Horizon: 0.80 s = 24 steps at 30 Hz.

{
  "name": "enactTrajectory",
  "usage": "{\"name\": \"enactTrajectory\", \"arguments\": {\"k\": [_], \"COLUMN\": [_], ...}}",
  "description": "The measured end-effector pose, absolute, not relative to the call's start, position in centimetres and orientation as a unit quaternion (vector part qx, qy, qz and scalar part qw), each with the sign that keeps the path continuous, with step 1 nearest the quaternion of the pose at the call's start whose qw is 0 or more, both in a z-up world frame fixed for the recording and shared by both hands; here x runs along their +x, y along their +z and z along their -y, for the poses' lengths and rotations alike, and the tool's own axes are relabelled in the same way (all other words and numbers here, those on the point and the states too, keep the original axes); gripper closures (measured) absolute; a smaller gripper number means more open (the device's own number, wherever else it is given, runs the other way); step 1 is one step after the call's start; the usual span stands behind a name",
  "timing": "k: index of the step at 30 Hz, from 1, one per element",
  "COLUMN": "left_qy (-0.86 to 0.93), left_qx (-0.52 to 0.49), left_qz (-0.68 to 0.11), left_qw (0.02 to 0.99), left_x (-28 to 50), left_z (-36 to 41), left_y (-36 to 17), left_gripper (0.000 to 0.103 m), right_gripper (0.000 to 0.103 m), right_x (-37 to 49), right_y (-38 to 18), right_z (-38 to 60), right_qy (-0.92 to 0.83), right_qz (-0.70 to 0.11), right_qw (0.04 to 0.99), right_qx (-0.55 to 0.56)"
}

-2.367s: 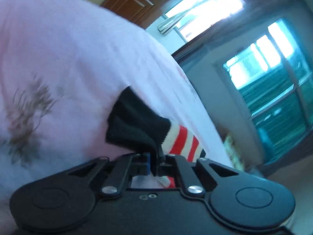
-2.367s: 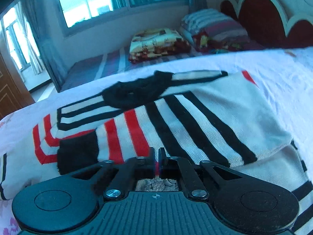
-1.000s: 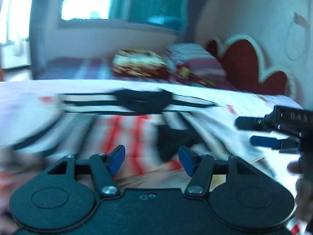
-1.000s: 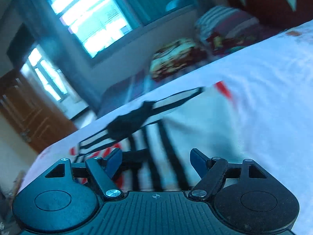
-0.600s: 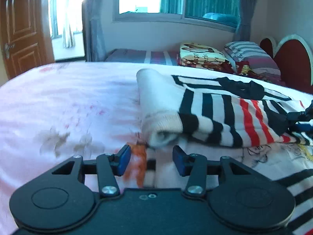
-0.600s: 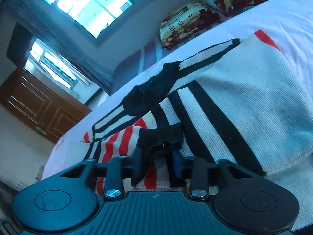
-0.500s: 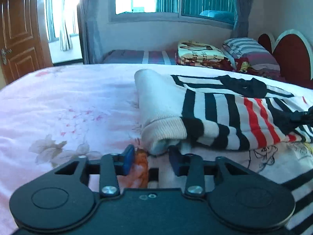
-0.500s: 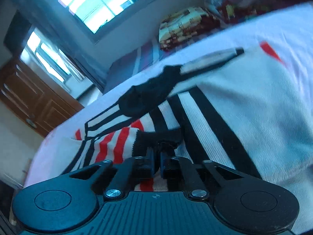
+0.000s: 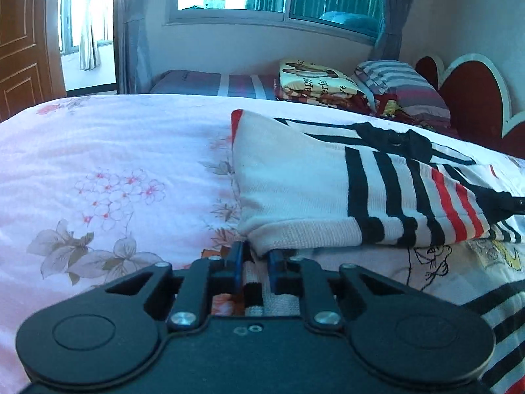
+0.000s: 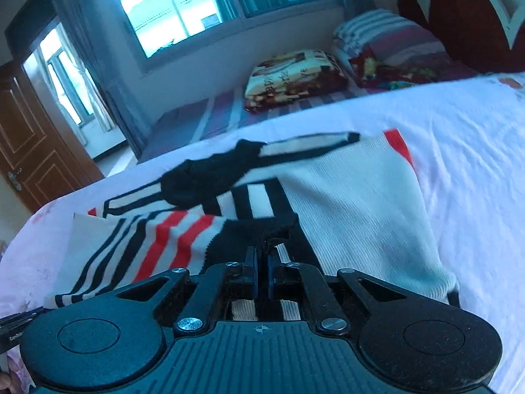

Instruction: Fold small clothes

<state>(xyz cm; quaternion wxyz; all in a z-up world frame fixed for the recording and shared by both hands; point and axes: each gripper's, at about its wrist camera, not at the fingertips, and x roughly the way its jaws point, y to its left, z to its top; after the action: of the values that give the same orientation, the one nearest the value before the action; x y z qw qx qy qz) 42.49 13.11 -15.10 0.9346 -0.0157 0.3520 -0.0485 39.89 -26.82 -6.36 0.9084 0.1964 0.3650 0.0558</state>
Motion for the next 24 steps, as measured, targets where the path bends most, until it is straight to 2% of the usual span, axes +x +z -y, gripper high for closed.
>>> {"name": "enactTrajectory", "arguments": {"k": [4,7,8,11,16,21,24], "left_qy": [-0.053,-0.056,-0.058,-0.057,-0.060,-0.105,-0.116], "left_qx": [-0.010,-0.004,-0.005,-0.012,-0.034,-0.027,-0.011], "left_qz": [-0.354,-0.358,-0.358,-0.350,-0.310,-0.338,-0.336], "left_qw": [0.933,0.932,0.932,0.935,0.948,0.935,0.935], "left_x": [42.5,42.6,42.6,41.6,40.9,44.4,45.5], "left_z": [-13.2,-13.2,-13.3,-14.1,-14.2,-10.2,-9.9], "left_y": [-15.0,-15.2,-15.1,-14.7,-12.4,-14.3,-13.3], "left_gripper": [0.088,0.083,0.079,0.053,0.055,0.051,0.053], "right_gripper": [0.098,0.098,0.098,0.098,0.098,0.098,0.098], "right_x": [38.9,39.6,40.0,39.8,38.1,40.6,40.4], "right_y": [-6.3,-6.8,-7.4,-7.1,-4.5,-7.2,-5.8], "right_z": [26.6,26.8,26.8,27.4,27.6,24.8,25.6], "right_qy": [0.050,0.036,0.033,0.014,0.010,0.027,0.033], "right_qz": [-0.355,-0.367,-0.374,-0.374,-0.330,-0.394,-0.372], "right_qw": [0.913,0.909,0.906,0.905,0.926,0.909,0.917], "right_qx": [0.194,0.193,0.194,0.204,0.186,0.132,0.139]}}
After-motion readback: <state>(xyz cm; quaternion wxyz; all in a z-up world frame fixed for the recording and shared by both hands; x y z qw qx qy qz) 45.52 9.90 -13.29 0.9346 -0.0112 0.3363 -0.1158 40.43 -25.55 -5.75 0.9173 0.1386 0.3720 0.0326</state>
